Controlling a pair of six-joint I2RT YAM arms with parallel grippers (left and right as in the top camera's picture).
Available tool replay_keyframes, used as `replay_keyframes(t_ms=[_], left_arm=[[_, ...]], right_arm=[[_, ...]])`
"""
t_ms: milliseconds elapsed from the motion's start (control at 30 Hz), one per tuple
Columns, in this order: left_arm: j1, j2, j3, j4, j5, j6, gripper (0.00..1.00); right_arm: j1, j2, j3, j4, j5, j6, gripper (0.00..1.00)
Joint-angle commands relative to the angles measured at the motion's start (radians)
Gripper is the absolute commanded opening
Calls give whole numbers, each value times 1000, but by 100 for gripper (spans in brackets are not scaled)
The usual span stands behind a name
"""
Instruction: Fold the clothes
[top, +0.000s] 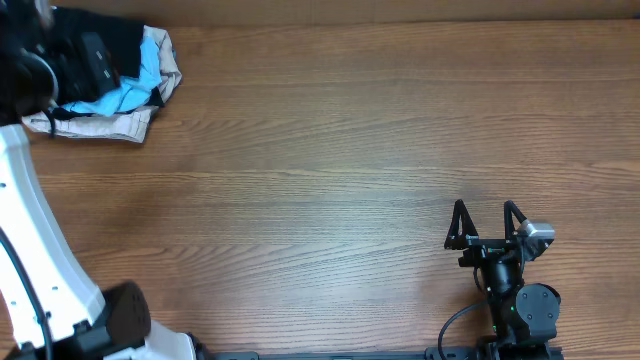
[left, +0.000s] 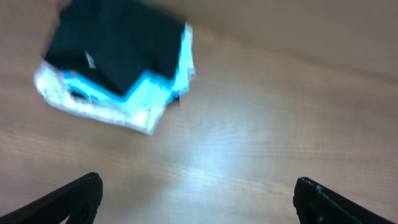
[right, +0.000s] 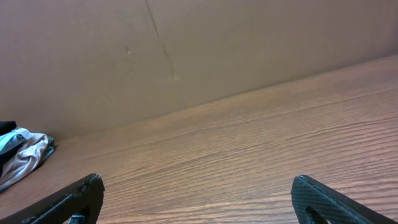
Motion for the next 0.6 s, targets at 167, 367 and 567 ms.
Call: replay_keyframes(t_ms=[167, 367, 567], left_arm=[[-103, -345, -452, -3, 5, -9, 100], [-199, -616, -829, 109, -29, -1, 100], [-199, -907, -1296, 635, 24, -2, 100]], right_arm=[[5, -12, -11, 6, 6, 0, 100], [5, -12, -11, 6, 6, 0, 100], [5, -12, -11, 6, 6, 0, 100]])
